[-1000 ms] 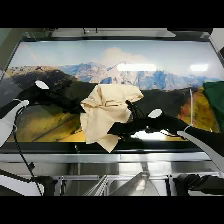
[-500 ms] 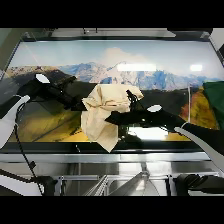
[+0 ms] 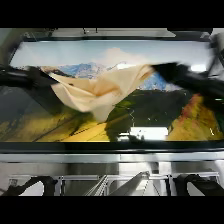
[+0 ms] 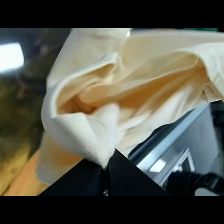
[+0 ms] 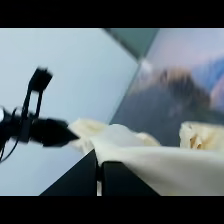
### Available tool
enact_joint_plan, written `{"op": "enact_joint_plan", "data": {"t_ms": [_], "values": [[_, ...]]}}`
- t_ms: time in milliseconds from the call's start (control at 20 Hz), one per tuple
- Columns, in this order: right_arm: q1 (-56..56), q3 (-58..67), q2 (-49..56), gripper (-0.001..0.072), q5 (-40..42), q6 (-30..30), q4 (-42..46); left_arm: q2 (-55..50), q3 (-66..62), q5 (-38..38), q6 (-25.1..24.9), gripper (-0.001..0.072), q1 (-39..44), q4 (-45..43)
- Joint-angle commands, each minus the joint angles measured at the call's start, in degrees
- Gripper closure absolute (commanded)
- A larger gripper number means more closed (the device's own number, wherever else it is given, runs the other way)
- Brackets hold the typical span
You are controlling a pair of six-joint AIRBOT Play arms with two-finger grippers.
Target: Fold the shirts.
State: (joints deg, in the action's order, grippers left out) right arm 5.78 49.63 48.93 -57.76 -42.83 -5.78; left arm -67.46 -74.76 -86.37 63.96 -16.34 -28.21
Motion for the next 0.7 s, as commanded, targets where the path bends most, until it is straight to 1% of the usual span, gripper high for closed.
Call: {"op": "enact_joint_plan", "data": {"t_ms": [0, 50, 100, 200, 250, 350, 450, 500, 600, 650], "values": [[16.87, 1.42, -21.2, 0.0696, -0.74, -3.89, -1.16, 18.21, -0.07, 1.66, -2.01, 0.0686, -10.86, 20.02], [20.37, 1.64, -26.1, 0.0696, -0.39, -4.59, -1.2, 22.69, -0.2, 2.25, -2.05, 0.0685, -12.9, 22.47], [23.06, 1.66, -30.25, 0.0696, 1.46, -5.29, -1.09, 25.77, -1.05, 2.34, -2.08, 0.0685, -14.1, 22.38], [27.8, 1.66, -37.07, 0.0696, 7.43, -5.44, -0.66, 29.68, -4.11, 3.58, -1.66, 0.0685, -16.37, 19.52], [29.7, 1.66, -39.45, 0.0696, 10.34, -5.42, -0.72, 30.75, -5.51, 5.33, -0.61, 0.0685, -17.53, 18.84], [31.78, 1.66, -41.62, 0.0696, 12.15, -5.4, -0.72, 31.74, -8.46, 8.5, -0.55, 0.0685, -18.38, 18.71], [31.95, 1.66, -41.03, 0.0696, 11.8, -5.38, -0.7, 31.15, -10.51, 10.88, -1.03, 0.0685, -18.32, 18.69], [31.95, 1.66, -39.58, 0.0696, 10.75, -5.16, -0.7, 30.18, -10.73, 10.54, -0.98, 0.0684, -18.16, 18.71], [31.91, 1.64, -34.29, 0.0696, 6.4, -4.61, 0.13, 25.97, -9.68, 8.39, -1.05, 0.0684, -15.89, 18.71], [31.91, 1.64, -30.23, 0.0696, 3.69, -4.5, 1.29, 23.41, -7.72, 8.61, -2.43, 0.0685, -13.42, 18.67]]}}
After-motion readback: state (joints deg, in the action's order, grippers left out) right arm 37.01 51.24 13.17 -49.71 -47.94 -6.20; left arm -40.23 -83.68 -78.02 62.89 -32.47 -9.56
